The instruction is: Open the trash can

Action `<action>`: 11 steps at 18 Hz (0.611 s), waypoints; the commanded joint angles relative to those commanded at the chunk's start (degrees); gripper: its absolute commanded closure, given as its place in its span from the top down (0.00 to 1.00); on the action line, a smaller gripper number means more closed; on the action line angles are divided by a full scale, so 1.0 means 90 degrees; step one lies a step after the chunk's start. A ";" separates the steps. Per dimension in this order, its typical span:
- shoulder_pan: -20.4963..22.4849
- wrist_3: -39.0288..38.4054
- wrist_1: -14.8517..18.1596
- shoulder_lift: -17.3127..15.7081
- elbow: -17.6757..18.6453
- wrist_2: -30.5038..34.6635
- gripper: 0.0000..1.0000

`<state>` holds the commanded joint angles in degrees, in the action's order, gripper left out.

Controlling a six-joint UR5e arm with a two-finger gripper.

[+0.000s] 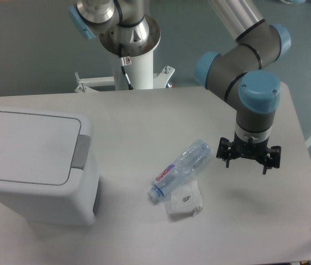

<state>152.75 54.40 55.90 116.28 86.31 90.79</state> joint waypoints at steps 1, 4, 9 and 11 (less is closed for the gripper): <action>0.0000 0.0000 0.0000 0.0000 -0.0010 -0.0010 1.00; 0.0029 0.0010 0.0000 -0.0010 -0.0010 -0.0165 1.00; 0.0059 -0.0330 0.0000 -0.0185 -0.0039 -0.0966 1.00; 0.0029 -0.0896 0.0000 -0.0292 -0.0068 -0.1248 1.00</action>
<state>153.02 46.34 55.90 113.65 85.70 79.56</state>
